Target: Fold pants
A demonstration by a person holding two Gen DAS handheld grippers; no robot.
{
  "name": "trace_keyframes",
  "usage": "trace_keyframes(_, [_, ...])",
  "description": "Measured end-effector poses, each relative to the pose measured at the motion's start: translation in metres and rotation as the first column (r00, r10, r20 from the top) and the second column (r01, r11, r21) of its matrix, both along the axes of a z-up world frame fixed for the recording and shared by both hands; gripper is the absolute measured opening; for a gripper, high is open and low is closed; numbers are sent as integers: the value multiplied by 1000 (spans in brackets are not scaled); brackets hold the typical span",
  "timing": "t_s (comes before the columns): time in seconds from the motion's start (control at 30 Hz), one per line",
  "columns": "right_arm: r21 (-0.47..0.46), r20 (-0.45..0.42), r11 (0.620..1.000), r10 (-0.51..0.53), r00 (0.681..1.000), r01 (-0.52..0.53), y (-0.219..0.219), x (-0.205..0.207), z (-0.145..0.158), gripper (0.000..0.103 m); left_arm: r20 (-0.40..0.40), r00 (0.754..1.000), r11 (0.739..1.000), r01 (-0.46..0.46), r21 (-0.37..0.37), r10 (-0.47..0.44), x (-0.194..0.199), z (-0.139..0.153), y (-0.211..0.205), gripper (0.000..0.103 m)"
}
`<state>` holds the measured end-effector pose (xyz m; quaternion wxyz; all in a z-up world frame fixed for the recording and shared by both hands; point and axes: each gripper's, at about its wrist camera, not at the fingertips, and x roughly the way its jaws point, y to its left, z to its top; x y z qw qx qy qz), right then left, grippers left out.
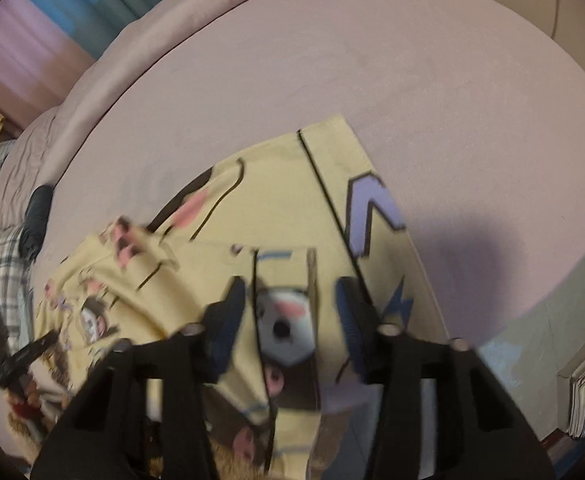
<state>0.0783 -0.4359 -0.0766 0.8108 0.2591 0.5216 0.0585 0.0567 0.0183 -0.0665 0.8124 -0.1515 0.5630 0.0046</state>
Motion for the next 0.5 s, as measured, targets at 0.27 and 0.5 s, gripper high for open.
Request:
trace_keyframes(0.27, [-109, 147, 986, -110, 983, 127, -14, -2, 32, 7, -8, 1000, 1000, -12, -24, 12, -8, 2, 5, 37])
trace_keyframes(0.5, [-146, 141, 973, -159, 977, 180, -38, 41, 42, 6, -14, 1000, 1000, -8, -26, 7, -10, 3, -9, 37])
